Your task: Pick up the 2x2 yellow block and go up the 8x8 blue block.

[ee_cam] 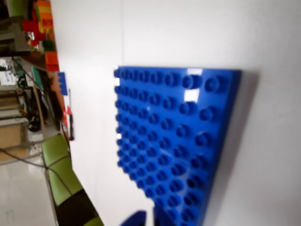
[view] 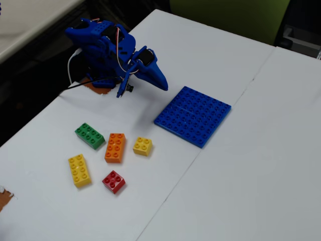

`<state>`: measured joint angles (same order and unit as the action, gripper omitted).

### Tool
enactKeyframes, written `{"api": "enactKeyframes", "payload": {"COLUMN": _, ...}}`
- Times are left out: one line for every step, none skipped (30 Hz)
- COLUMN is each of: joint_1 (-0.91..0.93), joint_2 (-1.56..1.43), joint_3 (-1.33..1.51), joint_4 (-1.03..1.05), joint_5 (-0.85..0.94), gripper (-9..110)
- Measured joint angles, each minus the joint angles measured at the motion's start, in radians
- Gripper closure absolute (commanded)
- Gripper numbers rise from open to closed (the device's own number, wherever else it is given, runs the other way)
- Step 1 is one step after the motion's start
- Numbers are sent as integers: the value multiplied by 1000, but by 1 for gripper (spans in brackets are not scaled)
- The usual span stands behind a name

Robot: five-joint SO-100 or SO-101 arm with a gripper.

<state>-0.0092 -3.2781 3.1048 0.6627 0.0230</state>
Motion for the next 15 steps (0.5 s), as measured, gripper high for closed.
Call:
{"api": "enactKeyframes", "payload": {"joint_1": 0, "joint_2": 0, "joint_3": 0, "joint_4": 0, "joint_5": 0, "gripper": 101}}
{"api": "enactKeyframes", "payload": {"joint_1": 0, "joint_2": 0, "joint_3": 0, "joint_4": 0, "joint_5": 0, "gripper": 101}}
{"api": "enactKeyframes", "payload": {"joint_1": 0, "joint_2": 0, "joint_3": 0, "joint_4": 0, "joint_5": 0, "gripper": 101}}
{"api": "enactKeyframes", "payload": {"joint_1": 0, "joint_2": 0, "joint_3": 0, "joint_4": 0, "joint_5": 0, "gripper": 101}}
{"api": "enactKeyframes", "payload": {"joint_1": 0, "joint_2": 0, "joint_3": 0, "joint_4": 0, "joint_5": 14, "gripper": 101}}
{"api": "enactKeyframes", "payload": {"joint_1": 0, "joint_2": 0, "joint_3": 0, "joint_4": 0, "joint_5": 52, "gripper": 101}}
{"api": "enactKeyframes", "payload": {"joint_1": 0, "joint_2": 0, "joint_3": 0, "joint_4": -2, "joint_5": 103, "gripper": 101}}
{"api": "enactKeyframes", "payload": {"joint_1": 0, "joint_2": 0, "joint_3": 0, "joint_4": -11, "joint_5": 172, "gripper": 101}}
{"api": "enactKeyframes", "payload": {"joint_1": 0, "joint_2": 0, "joint_3": 0, "joint_4": -34, "joint_5": 259, "gripper": 101}}
{"api": "enactKeyframes", "payload": {"joint_1": 0, "joint_2": 0, "joint_3": 0, "joint_4": -49, "joint_5": 365, "gripper": 101}}
{"api": "enactKeyframes", "payload": {"joint_1": 0, "joint_2": 0, "joint_3": 0, "joint_4": -57, "joint_5": 480, "gripper": 101}}
{"api": "enactKeyframes", "payload": {"joint_1": 0, "joint_2": 0, "joint_3": 0, "joint_4": -61, "joint_5": 592, "gripper": 101}}
{"api": "enactKeyframes", "payload": {"joint_1": 0, "joint_2": 0, "joint_3": 0, "joint_4": -66, "joint_5": 713, "gripper": 101}}
{"api": "enactKeyframes", "payload": {"joint_1": 0, "joint_2": 0, "joint_3": 0, "joint_4": -71, "joint_5": 825, "gripper": 101}}
{"api": "enactKeyframes", "payload": {"joint_1": 0, "joint_2": 0, "joint_3": 0, "joint_4": -75, "joint_5": 931, "gripper": 101}}
